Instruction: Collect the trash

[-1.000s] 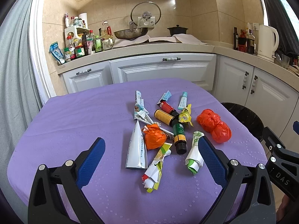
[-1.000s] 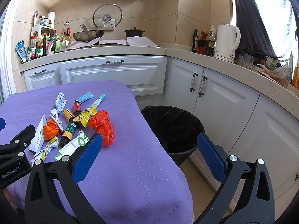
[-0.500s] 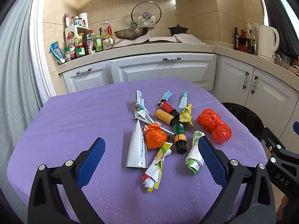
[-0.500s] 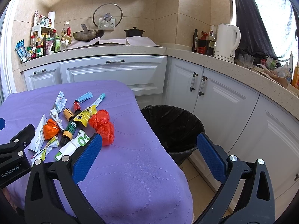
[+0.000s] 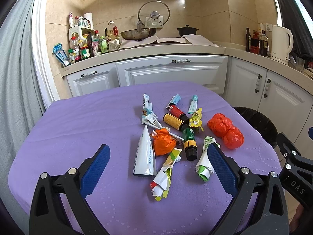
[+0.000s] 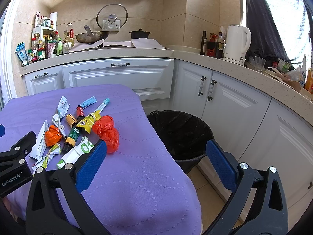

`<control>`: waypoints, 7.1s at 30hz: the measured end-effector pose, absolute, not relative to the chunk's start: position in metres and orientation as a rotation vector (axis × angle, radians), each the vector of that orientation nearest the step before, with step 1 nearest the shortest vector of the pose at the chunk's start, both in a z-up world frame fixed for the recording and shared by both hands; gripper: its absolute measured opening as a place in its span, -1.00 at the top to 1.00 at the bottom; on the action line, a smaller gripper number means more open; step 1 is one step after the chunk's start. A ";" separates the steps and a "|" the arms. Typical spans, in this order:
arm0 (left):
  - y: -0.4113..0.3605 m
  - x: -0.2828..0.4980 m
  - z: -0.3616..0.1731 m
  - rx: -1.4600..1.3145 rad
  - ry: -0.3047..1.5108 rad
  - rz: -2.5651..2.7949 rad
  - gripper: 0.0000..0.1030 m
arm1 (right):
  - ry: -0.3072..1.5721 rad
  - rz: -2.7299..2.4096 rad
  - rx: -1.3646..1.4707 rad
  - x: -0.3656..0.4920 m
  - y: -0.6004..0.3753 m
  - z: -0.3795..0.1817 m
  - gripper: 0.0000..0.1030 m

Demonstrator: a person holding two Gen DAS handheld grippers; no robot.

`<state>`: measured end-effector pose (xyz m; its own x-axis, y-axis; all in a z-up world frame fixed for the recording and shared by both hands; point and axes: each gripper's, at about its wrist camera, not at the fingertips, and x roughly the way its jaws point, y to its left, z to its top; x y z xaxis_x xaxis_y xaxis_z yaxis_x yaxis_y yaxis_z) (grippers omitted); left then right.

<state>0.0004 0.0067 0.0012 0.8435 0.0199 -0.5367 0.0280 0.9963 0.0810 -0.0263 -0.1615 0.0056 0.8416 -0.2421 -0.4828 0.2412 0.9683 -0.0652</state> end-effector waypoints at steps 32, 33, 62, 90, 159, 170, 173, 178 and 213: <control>0.006 0.000 -0.001 0.089 0.572 -0.002 -0.89 | 0.511 -0.258 -0.002 -0.028 -0.164 0.005 -0.92; 0.006 0.000 -0.001 0.089 0.572 -0.002 -0.89 | 0.512 -0.258 -0.001 -0.029 -0.164 0.005 -0.92; 0.022 0.028 -0.035 0.139 0.720 -0.054 -0.33 | 0.597 -0.235 0.025 -0.015 -0.173 -0.015 -0.92; 0.050 0.068 -0.060 0.094 0.872 -0.113 0.46 | 0.672 -0.206 0.000 0.014 -0.160 -0.033 -0.92; 0.068 0.047 -0.021 0.121 0.697 -0.118 0.83 | 0.620 -0.027 0.027 -0.002 -0.130 -0.010 0.49; -0.036 0.077 0.009 0.175 0.590 -0.303 0.83 | 0.507 -0.211 0.050 0.021 -0.204 0.010 0.49; -0.063 0.085 0.013 0.188 0.577 -0.343 0.83 | 0.493 -0.246 0.053 0.031 -0.227 0.012 0.49; -0.112 0.103 0.008 0.219 0.580 -0.382 0.83 | 0.494 -0.284 0.052 0.044 -0.255 0.004 0.49; -0.228 0.193 -0.046 0.321 0.747 -0.330 0.35 | 0.583 -0.355 0.108 0.128 -0.350 -0.052 0.13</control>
